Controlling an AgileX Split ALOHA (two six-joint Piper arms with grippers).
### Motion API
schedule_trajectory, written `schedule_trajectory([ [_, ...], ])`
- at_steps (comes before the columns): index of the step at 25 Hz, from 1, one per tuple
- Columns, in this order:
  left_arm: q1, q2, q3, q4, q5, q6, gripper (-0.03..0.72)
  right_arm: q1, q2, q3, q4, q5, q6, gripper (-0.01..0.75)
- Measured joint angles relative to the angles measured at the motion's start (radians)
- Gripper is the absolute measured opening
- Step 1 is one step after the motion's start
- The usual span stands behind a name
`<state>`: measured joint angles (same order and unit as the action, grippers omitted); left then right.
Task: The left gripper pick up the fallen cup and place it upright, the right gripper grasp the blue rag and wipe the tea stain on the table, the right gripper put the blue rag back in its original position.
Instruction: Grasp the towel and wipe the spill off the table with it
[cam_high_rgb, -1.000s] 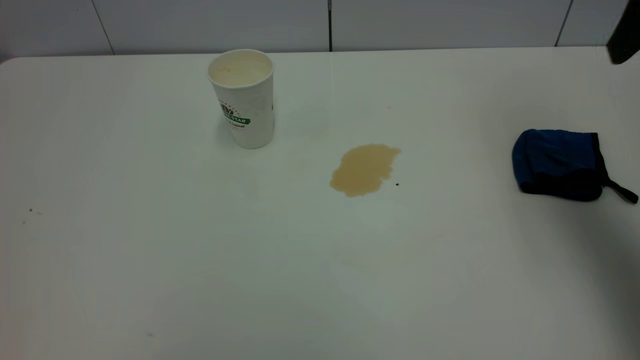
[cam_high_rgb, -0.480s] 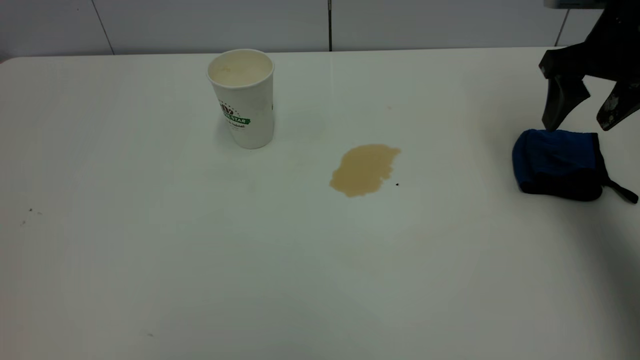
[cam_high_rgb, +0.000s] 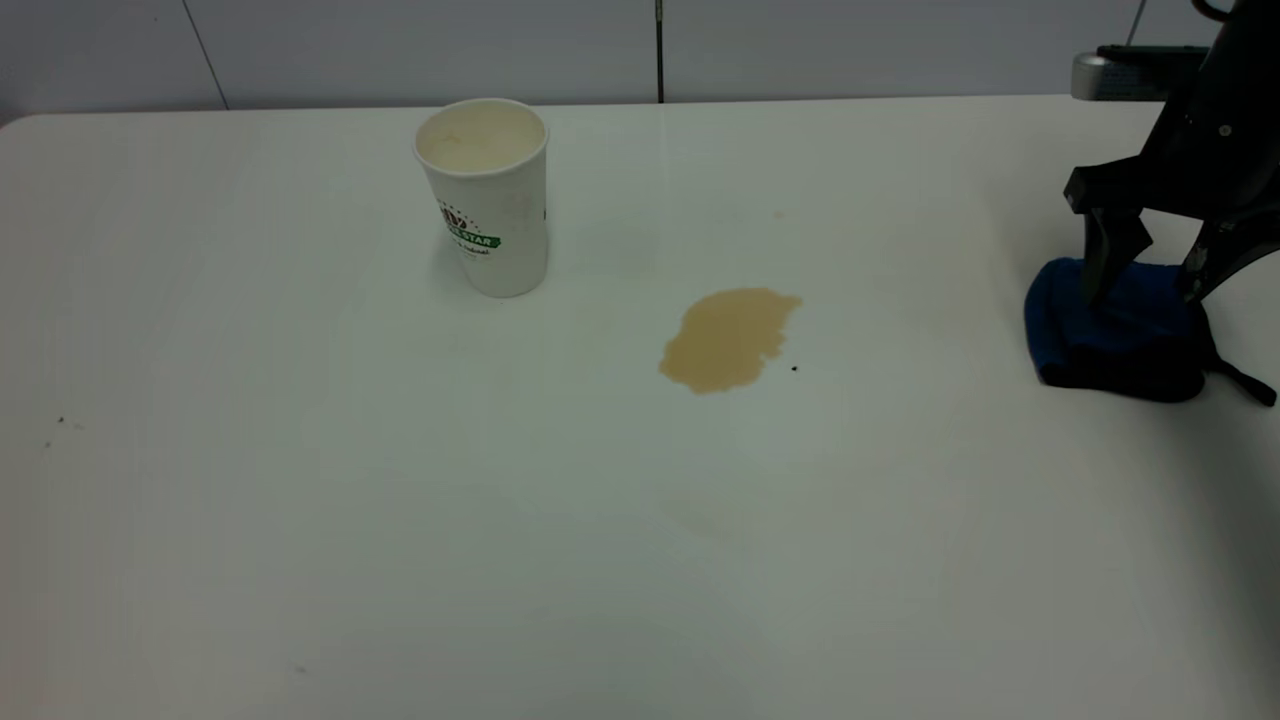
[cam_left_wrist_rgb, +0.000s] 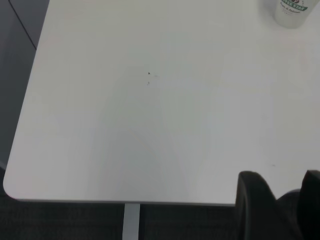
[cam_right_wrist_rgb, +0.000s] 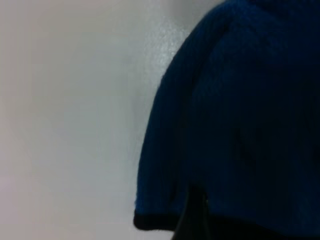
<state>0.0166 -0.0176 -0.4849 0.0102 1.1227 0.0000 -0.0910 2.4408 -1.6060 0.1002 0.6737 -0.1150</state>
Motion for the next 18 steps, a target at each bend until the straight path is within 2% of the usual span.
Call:
schedule_trajectory([
  [6,0.0,0.0,0.0,0.0,0.0,0.0,0.24,-0.012,0.094,-0.079,-0.015,0.023,0.0,0.678],
  [10,0.0,0.0,0.0,0.0,0.0,0.0,0.24,-0.017,0.117,-0.094,-0.013,0.026,0.0,0.611],
  [14,0.0,0.0,0.0,0.0,0.0,0.0,0.24,-0.017,0.12,-0.097,0.006,0.03,0.0,0.455],
  [18,0.0,0.0,0.0,0.0,0.0,0.0,0.24,-0.014,0.121,-0.097,0.061,0.037,0.0,0.19],
])
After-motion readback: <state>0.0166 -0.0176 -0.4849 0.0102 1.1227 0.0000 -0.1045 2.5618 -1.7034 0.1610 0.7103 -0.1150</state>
